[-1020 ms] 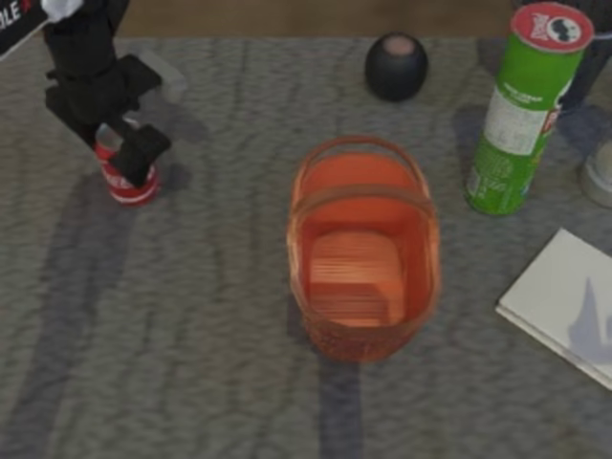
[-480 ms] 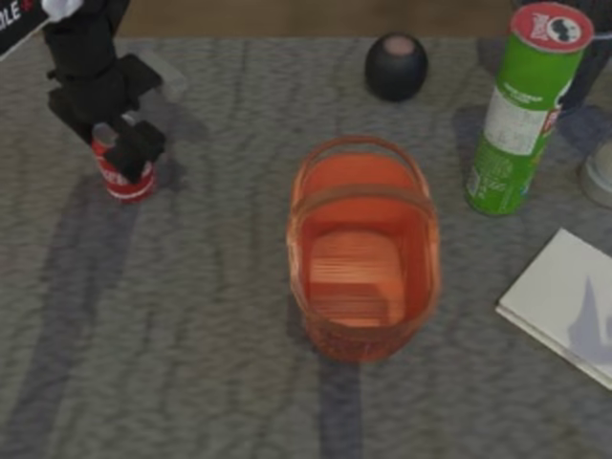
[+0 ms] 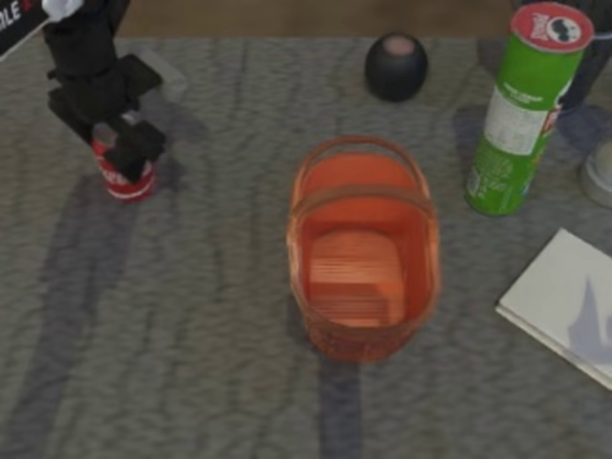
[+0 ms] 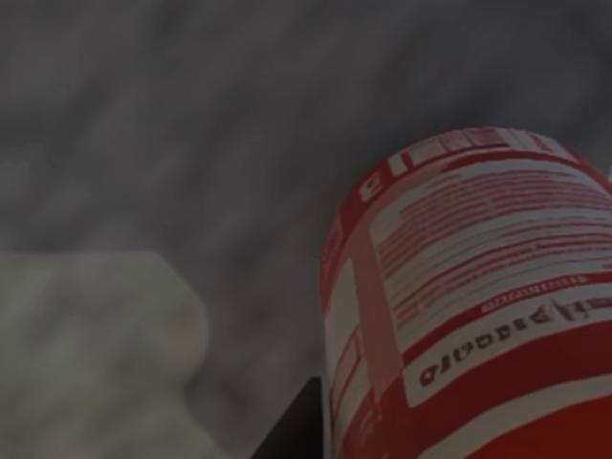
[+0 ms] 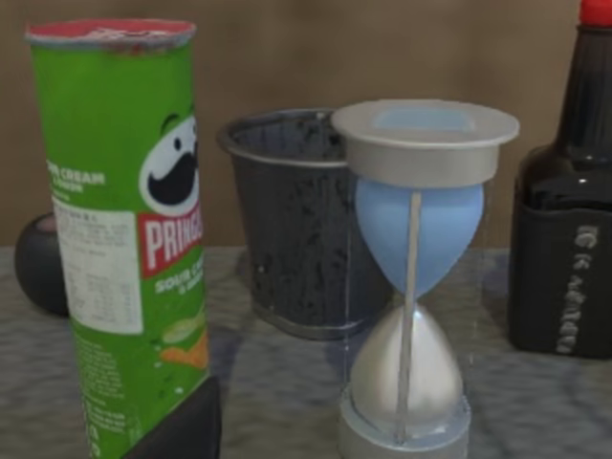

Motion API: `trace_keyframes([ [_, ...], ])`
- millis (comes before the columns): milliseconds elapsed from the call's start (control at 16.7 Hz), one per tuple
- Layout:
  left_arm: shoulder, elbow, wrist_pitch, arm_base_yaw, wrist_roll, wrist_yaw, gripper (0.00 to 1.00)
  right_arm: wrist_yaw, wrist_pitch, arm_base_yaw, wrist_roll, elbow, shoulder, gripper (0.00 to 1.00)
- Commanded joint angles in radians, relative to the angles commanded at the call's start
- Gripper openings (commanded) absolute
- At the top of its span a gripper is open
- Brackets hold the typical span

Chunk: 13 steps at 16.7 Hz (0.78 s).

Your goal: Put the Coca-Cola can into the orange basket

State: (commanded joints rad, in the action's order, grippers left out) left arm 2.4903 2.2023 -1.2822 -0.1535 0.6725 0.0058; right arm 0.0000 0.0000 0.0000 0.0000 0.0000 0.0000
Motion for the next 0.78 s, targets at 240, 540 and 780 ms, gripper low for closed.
trace_keyframes([
  [240,-0.007,-0.036,0.055,-0.009,-0.021,0.046,0.0,0.0,0.0,0.0,0.0,0.0,0.0,1.0],
  [540,-0.057,-0.183,0.354,-0.042,-0.121,0.254,0.0,0.0,0.0,0.0,0.0,0.0,0.0,1.0],
  [780,-0.151,-0.352,0.767,-0.077,-0.239,0.497,0.0,0.0,0.0,0.0,0.0,0.0,0.0,1.0],
])
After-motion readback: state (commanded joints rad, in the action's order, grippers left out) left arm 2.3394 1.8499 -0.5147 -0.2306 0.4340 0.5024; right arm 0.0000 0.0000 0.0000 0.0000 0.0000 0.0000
